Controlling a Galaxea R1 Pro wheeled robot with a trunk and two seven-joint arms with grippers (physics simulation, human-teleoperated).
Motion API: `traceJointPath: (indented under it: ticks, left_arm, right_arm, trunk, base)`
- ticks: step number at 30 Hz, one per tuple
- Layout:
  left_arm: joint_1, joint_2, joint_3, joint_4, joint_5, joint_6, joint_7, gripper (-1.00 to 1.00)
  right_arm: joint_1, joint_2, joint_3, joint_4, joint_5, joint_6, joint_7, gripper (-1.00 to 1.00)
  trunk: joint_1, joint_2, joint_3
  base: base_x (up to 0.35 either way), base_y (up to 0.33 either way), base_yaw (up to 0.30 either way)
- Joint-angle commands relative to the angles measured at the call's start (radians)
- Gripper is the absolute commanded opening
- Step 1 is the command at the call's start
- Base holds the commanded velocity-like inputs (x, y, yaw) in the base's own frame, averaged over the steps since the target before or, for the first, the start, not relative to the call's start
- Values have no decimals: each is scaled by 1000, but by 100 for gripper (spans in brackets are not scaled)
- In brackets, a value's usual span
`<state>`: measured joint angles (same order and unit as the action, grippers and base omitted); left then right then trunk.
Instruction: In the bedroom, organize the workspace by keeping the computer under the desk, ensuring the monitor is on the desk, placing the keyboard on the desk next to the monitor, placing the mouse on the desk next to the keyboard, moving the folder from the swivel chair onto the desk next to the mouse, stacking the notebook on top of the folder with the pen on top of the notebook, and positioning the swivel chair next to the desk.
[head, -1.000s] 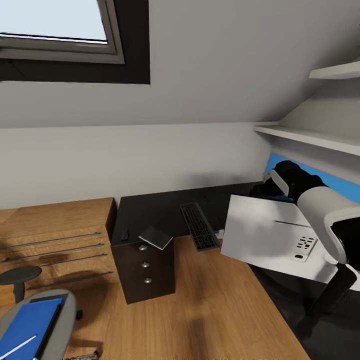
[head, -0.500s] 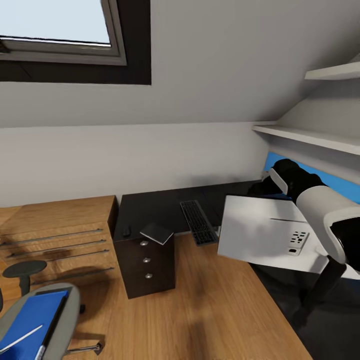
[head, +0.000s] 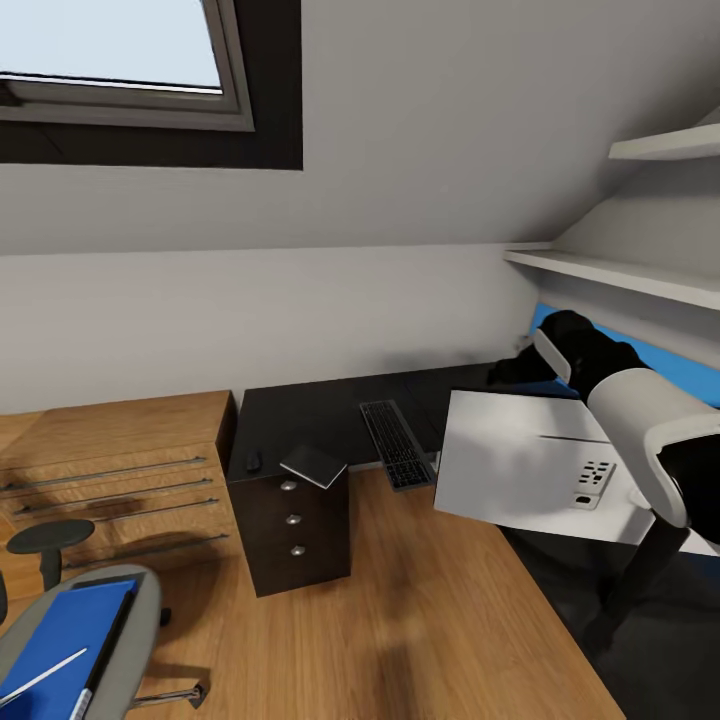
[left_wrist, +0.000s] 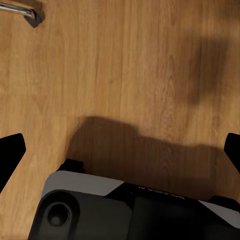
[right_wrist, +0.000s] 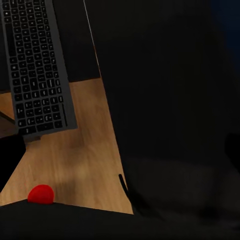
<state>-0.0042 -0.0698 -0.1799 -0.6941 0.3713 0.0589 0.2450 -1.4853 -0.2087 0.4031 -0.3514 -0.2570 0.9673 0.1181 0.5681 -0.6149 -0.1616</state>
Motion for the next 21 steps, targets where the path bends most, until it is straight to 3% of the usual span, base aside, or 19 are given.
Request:
traceJointPath:
  ticks: [1,21]
  left_arm:
    - [0,1,-5,-2,8,4,8,100]
    - [0,1,-6,-2,9,4,8,100]
  right_arm:
    - [-1,0,8,-2,-4,5,3,100]
    - [-1,10,10,2,-2,2,7,100]
  trunk:
    - [0,-2,-2]
    - [0,-2,-3]
  base:
    - [0,0,0]
    - [0,0,8]
